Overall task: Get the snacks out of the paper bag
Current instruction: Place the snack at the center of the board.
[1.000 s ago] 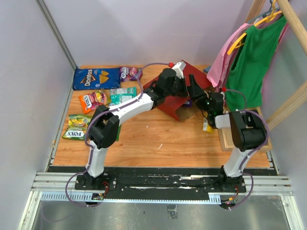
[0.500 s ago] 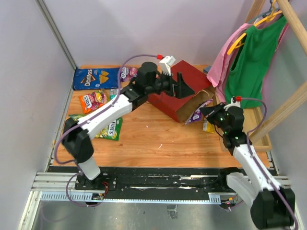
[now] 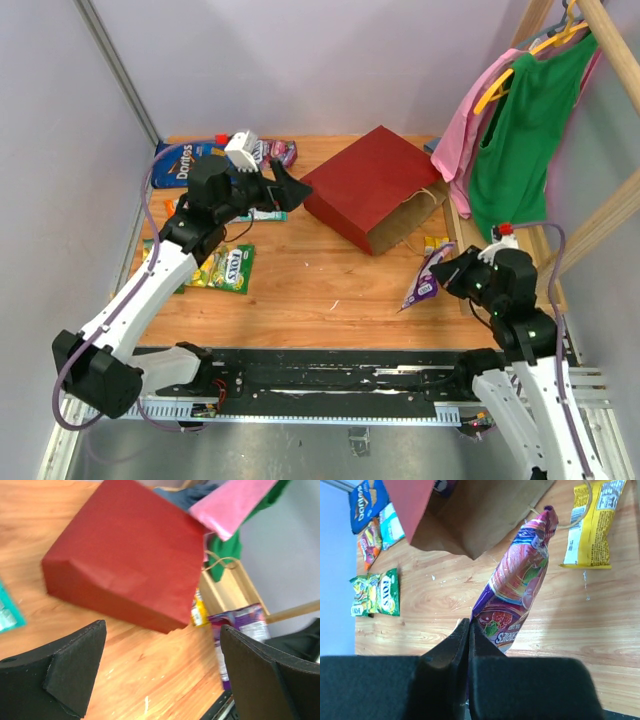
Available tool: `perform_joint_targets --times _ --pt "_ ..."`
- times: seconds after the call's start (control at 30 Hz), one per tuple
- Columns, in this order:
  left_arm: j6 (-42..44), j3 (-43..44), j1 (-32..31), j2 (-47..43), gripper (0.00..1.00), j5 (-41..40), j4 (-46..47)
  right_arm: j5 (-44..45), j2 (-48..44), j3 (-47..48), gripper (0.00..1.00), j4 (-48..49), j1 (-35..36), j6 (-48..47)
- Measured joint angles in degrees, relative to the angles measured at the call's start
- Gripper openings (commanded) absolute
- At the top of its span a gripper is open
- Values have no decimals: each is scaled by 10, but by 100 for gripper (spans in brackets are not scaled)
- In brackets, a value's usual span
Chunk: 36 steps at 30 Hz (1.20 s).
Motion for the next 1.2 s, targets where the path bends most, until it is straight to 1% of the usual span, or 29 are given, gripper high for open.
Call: perform_joint_targets --times 0.1,0.23,0.3,0.47,0.57,0.63,0.77,0.87,0.93,1.0,1.1,1.2 --pt "0 -45 31 -26 100 -5 -16 0 -50 20 1 -34 4 -18" --pt "4 -73 64 -48 100 -9 -45 -1 -94 49 1 -41 5 -45" --pt "8 -76 82 -58 100 -16 -58 -5 -78 70 1 -38 5 -60" --pt "13 -79 124 -81 100 -41 -82 -13 5 126 1 -39 10 -104" --pt "12 -93 155 -89 100 -47 -87 -4 38 163 1 -41 33 -132" --pt "11 -104 170 -92 100 -47 -90 9 52 182 1 -39 61 -150" --pt "10 -114 184 -91 100 -44 -93 57 86 208 1 -23 169 -187" --pt "10 -112 185 -86 100 -36 -92 136 158 228 1 4 304 -227" --pt "9 -111 186 -81 100 -31 -90 175 230 247 1 20 372 -253" --pt "6 -113 187 -80 100 -28 -88 185 309 267 1 35 405 -271" --pt "0 -122 188 -82 100 -28 -75 184 401 287 1 43 416 -277" --pt "-2 -132 188 -82 100 -28 -72 179 456 301 1 46 419 -274"
